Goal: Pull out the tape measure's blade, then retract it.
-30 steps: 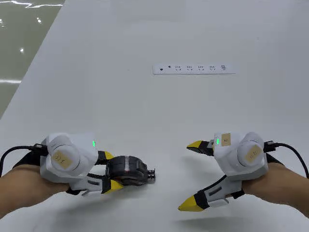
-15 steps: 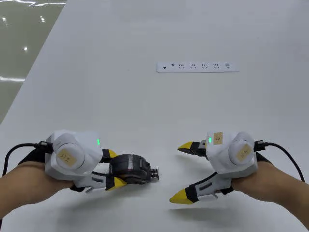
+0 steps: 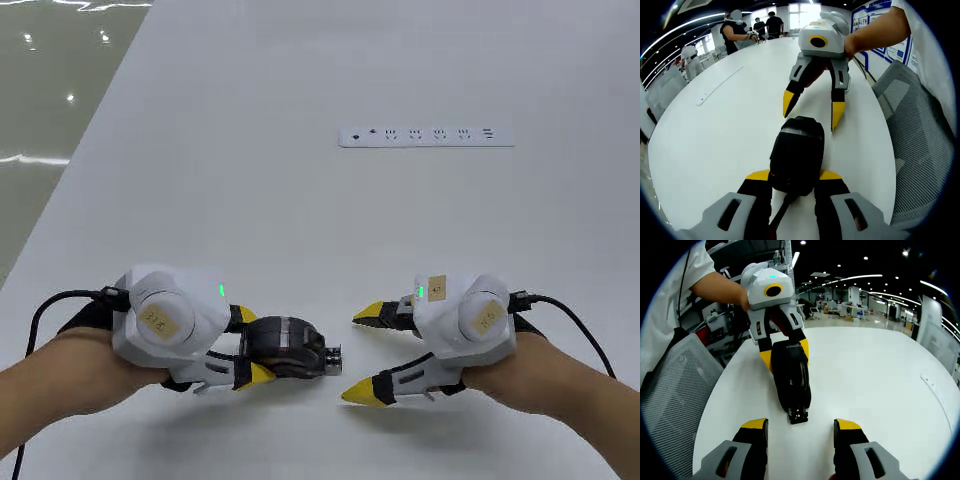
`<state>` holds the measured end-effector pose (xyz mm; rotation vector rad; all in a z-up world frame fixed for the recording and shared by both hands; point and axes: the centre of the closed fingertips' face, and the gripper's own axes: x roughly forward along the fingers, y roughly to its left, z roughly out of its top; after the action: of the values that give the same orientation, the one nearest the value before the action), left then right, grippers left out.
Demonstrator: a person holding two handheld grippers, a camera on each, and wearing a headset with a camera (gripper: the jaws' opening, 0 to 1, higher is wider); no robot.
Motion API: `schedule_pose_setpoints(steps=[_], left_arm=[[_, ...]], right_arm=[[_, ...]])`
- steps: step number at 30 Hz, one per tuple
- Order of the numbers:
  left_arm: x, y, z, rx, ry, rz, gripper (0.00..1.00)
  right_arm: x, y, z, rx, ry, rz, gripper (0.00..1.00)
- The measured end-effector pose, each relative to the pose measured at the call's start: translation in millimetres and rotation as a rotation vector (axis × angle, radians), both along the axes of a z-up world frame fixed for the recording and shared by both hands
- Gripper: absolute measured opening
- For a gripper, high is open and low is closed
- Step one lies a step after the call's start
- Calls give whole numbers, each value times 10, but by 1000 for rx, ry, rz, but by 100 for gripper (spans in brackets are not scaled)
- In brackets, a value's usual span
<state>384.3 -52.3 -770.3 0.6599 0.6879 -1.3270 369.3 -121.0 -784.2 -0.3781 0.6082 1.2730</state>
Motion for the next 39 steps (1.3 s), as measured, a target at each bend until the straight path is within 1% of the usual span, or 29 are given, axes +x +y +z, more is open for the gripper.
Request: schedule_pose_setpoints(steps=[1, 3, 6, 8, 12, 13, 15, 18, 24, 25, 27, 28, 29, 30, 31, 33, 34, 37, 39], left_arm=[[1, 0, 0, 0, 0, -1, 27], [1, -1, -1, 1, 2, -1, 28], [1, -2, -2, 2, 2, -3, 28], [1, -1, -3, 1, 3, -1, 28], [1, -2, -3, 1, 2, -2, 28], [1, -2, -4, 1, 1, -3, 27], [0, -1, -4, -1, 1, -1, 27], [0, -2, -2, -1, 1, 0, 27], [1, -3, -1, -1, -1, 0, 27], [0, -3, -1, -2, 0, 0, 27], [-1, -3, 0, -2, 1, 1, 28], [-1, -4, 0, -1, 0, 0, 28], [-1, -3, -1, -1, 0, 0, 28], [-1, -4, -1, -1, 0, 0, 27], [0, -3, -2, -1, -1, 0, 27], [1, -3, -2, -1, 0, -1, 27], [0, -2, -2, 0, 0, -1, 27], [0, -2, -2, -1, 0, -2, 27], [2, -1, -4, 1, -1, -2, 27]], right_arm=[[2, 16, -13, -2, 4, 4, 49], [7, 39, -21, -6, -12, 20, 46], [4, 73, -26, 0, -11, 35, 40], [9, 87, -41, -6, -16, 41, 38], [-5, 118, -39, 1, -19, 56, 33], [-5, 125, -40, -3, -31, 66, 30], [-7, 127, -45, -6, -31, 71, 26], [-2, 133, -68, -9, -29, 73, 26], [-5, 151, -74, -9, -37, 86, 21], [-5, 153, -83, -12, -30, 83, 21], [-10, 170, -69, 3, -26, 81, 19], [-5, 162, -87, -3, -28, 80, 19], [-18, 135, -113, -22, -25, 81, 18], [3, 159, -102, -11, -34, 82, 18], [-6, 168, -106, -10, -31, 89, 16], [-3, 166, -110, -17, -44, 96, 15], [-2, 168, -109, -14, -39, 94, 15], [1, 177, -107, -15, -49, 101, 14], [3, 177, -106, -15, -45, 99, 14]])
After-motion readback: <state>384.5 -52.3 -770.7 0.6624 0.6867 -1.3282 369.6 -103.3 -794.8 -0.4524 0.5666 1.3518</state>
